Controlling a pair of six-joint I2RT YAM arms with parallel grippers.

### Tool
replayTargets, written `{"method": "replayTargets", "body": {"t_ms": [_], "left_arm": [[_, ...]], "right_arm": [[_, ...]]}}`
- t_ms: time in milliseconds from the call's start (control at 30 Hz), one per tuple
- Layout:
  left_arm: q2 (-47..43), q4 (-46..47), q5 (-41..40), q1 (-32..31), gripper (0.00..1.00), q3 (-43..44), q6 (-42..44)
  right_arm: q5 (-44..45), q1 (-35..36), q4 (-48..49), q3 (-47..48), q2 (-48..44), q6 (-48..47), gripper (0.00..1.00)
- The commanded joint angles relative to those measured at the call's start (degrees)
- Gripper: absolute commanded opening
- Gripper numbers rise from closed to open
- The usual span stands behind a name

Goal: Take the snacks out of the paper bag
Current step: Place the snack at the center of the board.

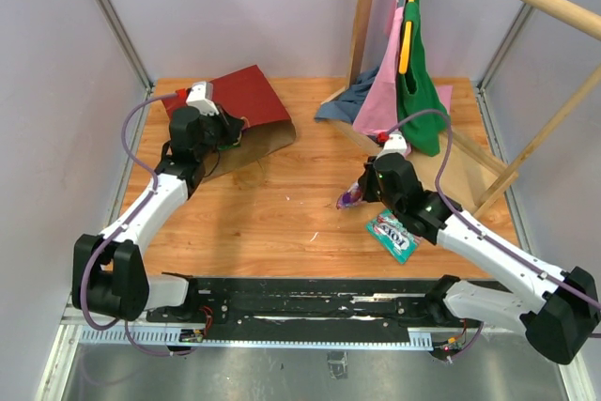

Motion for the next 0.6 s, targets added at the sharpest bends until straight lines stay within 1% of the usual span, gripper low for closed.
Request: {"method": "replayTargets", "body": {"t_ms": [0, 100, 167, 200, 267, 400, 500, 567], "left_arm": [[-2.4, 6.4, -1.3, 0.3, 0.01, -2.7, -0.6], [-2.5, 6.5, -0.6, 0.3, 0.01, -2.5, 0.8], [-1.6, 4.4, 0.8, 0.3, 0.01, -0.9, 2.0], [-1.4, 4.6, 0.8, 0.3, 0.01, -0.9, 2.1], [-1.6, 6.1, 0.1, 0.3, 0.01, -1.7, 1.3], [-3.6, 8.5, -2.2, 0.3, 0.0, -3.8, 0.8], [-4.5, 8.3, -4.7, 0.2, 0.01, -4.7, 1.2], [-4.5, 8.1, -4.7, 0.2, 0.0, -4.6, 1.7]], "right_arm": [[8.1, 2.4, -7.9, 4.2, -0.5, 18.0, 0.01], [19.9, 7.5, -14.3, 7.2, 1.3, 25.3, 0.01], [22.4, 8.3, -20.6, 10.0, 3.9, 30.7, 0.01], [22.6, 8.3, -22.4, 11.1, 5.0, 33.0, 0.01], [21.4, 8.3, -22.9, 12.3, 6.4, 34.5, 0.01], [17.5, 8.3, -18.7, 11.1, 5.7, 35.3, 0.01], [17.4, 8.4, -16.3, 10.1, 4.2, 34.9, 0.01], [18.5, 8.6, -16.5, 10.3, 3.4, 34.7, 0.01]]}}
